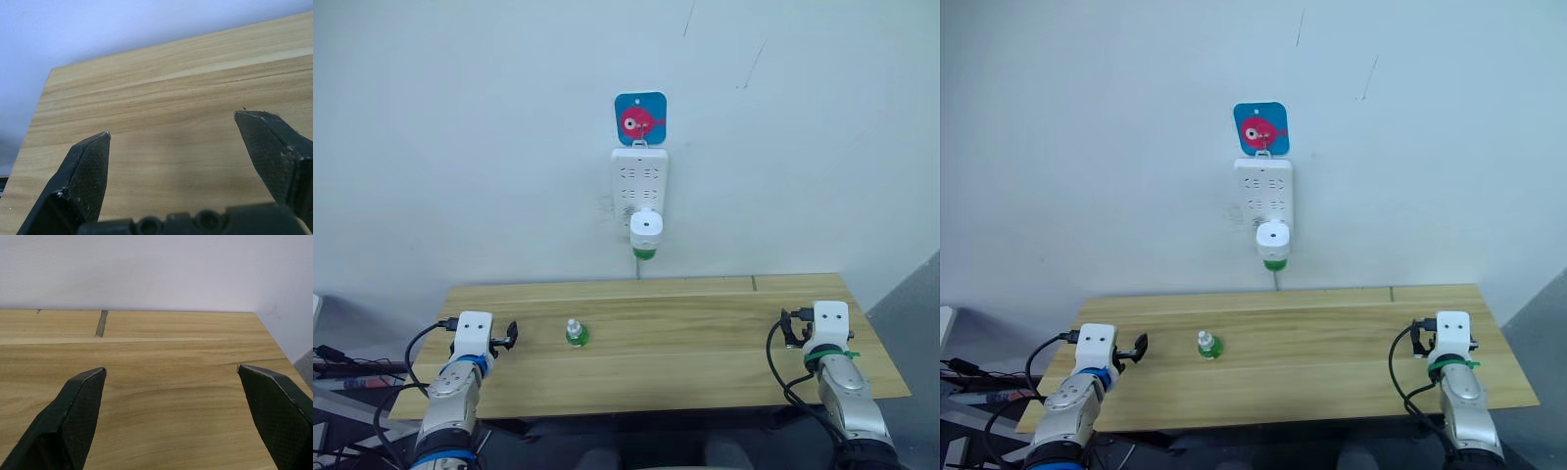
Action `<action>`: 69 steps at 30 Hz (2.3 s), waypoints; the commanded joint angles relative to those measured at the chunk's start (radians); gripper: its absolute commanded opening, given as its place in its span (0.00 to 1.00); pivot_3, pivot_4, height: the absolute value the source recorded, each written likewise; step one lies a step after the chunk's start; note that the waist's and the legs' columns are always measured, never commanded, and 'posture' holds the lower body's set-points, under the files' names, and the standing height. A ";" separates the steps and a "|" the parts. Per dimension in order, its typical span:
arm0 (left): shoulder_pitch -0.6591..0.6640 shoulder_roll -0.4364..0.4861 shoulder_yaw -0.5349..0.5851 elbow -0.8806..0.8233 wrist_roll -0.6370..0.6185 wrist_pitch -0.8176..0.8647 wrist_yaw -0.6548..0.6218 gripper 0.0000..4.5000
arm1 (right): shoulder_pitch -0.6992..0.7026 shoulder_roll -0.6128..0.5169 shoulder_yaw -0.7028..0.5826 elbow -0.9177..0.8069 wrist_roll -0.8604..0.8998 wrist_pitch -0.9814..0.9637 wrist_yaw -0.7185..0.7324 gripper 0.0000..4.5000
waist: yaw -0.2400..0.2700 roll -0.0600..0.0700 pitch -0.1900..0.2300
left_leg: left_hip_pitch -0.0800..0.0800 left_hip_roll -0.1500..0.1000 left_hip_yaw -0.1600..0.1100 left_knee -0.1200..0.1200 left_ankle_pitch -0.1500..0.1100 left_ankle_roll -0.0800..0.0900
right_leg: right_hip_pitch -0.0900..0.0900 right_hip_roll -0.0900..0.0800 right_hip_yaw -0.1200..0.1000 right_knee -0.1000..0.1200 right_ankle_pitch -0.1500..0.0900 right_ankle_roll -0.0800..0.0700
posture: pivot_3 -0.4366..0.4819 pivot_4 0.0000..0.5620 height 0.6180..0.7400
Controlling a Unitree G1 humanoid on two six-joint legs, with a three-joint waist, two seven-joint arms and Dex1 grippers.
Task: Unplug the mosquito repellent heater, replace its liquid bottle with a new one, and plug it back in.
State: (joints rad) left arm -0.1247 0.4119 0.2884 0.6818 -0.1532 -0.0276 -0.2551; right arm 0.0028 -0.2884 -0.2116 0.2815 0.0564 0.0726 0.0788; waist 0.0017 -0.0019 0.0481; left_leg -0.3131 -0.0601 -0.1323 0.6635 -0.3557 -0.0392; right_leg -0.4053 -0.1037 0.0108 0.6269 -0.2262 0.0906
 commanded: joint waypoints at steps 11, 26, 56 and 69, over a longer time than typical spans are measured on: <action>-0.012 0.017 0.023 0.015 -0.020 -0.012 -0.012 1.00 | -0.004 -0.003 0.002 -0.058 -0.011 -0.021 0.004 1.00 | 0.000 0.001 0.010 | 0.000 0.000 0.000 0.000 0.000 0.000 | 0.000 0.000 0.000 0.000 0.000 0.000 | 0.53 0.17 1.00; 0.068 0.140 0.058 -0.468 -0.270 0.225 -0.348 1.00 | 0.048 -0.049 0.068 -0.540 0.186 0.181 0.253 1.00 | -0.002 0.001 0.076 | -0.002 0.002 0.000 0.000 0.000 0.000 | -0.001 0.001 0.000 0.000 0.000 0.000 | 0.54 0.31 1.00; -0.551 0.054 -0.237 -0.471 -0.276 0.376 -0.597 0.74 | -0.324 -0.087 0.257 -1.006 0.480 0.679 0.246 1.00 | -0.010 -0.013 0.146 | -0.020 0.002 -0.003 0.003 0.001 -0.001 | -0.018 0.000 -0.006 0.001 0.000 -0.001 | 0.50 0.40 1.00; -0.669 0.018 -0.270 -0.299 -0.209 0.264 -0.694 0.74 | -0.283 -0.079 0.252 -1.015 0.466 0.677 0.216 1.00 | -0.008 -0.014 0.148 | -0.022 0.002 -0.004 0.008 0.001 -0.001 | -0.017 0.000 -0.009 0.002 0.000 -0.001 | 0.48 0.40 1.00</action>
State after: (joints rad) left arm -0.7632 0.4354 0.0334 0.3876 -0.3715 0.2652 -0.9237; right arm -0.2890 -0.3706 0.0541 -0.6997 0.5267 0.7704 0.2992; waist -0.0060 -0.0156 0.1959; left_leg -0.3372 -0.0584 -0.1371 0.6729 -0.3549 -0.0405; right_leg -0.4221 -0.1041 -0.0005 0.6284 -0.2259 0.0893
